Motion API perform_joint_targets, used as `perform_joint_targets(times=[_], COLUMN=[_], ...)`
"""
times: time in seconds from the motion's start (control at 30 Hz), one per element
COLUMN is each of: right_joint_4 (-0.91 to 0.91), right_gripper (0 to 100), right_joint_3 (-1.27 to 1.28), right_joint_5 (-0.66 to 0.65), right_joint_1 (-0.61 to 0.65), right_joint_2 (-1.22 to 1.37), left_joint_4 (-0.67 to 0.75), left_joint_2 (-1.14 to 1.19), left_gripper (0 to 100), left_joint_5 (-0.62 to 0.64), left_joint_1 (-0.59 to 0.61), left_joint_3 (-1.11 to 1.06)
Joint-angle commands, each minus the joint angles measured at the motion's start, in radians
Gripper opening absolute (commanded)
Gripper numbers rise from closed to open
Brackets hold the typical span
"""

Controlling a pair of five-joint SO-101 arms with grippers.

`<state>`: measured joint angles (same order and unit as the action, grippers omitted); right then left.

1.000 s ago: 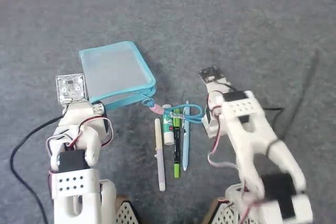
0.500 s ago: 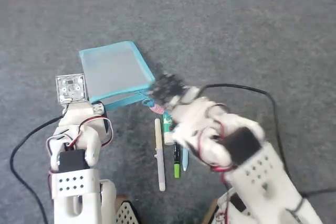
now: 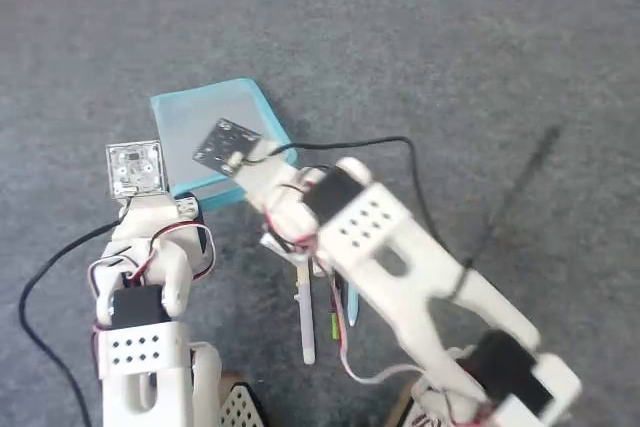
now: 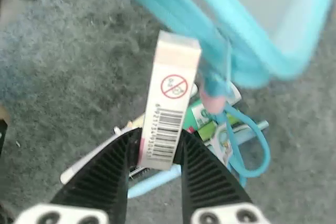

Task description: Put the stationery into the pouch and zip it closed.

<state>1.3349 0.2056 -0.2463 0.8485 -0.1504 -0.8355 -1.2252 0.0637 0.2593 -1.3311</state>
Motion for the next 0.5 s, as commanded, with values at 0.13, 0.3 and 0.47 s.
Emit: perform_joint_targets(times=[0.13, 0.3, 0.47], right_joint_4=[0.094, 0.147, 0.203], right_gripper=[0.6, 0.6, 0.6], right_joint_3=[-0.347, -0.5, -0.634], right_joint_5=[0.068, 0.068, 0.069], right_joint_1=[0.012, 0.015, 0.021], right_joint_2=[0.197, 0.288, 0.412], left_joint_4=[0.032, 0.032, 0.032], left_joint_2=[0.005, 0.005, 0.005], left_gripper=[1, 1, 1], left_joint_5=[-0.003, -0.005, -0.029], left_joint_1=[-0.009, -0.011, -0.011], left_joint_3=[0.002, 0.002, 0.002])
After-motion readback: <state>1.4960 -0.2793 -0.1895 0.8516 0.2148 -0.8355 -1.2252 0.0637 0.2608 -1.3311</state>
